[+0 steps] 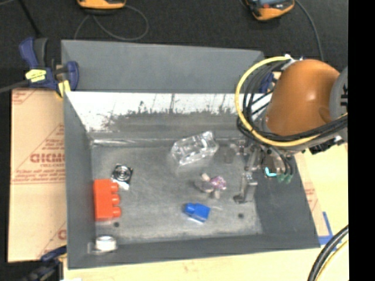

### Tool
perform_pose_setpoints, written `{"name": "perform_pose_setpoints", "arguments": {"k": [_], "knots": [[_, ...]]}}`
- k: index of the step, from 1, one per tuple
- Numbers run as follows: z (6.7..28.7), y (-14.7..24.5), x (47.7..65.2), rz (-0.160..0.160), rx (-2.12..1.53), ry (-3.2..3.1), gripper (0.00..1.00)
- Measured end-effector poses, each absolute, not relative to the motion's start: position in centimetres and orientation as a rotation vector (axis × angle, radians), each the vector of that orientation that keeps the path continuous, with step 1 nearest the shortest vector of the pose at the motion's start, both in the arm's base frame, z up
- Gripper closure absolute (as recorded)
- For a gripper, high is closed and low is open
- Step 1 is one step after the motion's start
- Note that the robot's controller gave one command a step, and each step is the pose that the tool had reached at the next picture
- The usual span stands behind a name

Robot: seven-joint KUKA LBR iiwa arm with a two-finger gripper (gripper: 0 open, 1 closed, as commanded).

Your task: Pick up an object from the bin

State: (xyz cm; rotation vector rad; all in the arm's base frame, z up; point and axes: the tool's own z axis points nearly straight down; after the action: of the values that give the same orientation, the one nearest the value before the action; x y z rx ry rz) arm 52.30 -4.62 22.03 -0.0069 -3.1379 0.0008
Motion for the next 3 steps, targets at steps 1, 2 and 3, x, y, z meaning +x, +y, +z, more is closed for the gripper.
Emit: {"name": "perform_pose_setpoints", "arguments": {"k": [1, 2, 3], "knots": [[6.7, -5.0, 55.5, -0.002, -0.087, -3.139, 0.0], [10.2, -5.1, 55.9, -0.002, -0.158, -3.145, 0.0], [10.0, -4.3, 55.0, -0.002, -0.428, -3.113, 0.0]]}}
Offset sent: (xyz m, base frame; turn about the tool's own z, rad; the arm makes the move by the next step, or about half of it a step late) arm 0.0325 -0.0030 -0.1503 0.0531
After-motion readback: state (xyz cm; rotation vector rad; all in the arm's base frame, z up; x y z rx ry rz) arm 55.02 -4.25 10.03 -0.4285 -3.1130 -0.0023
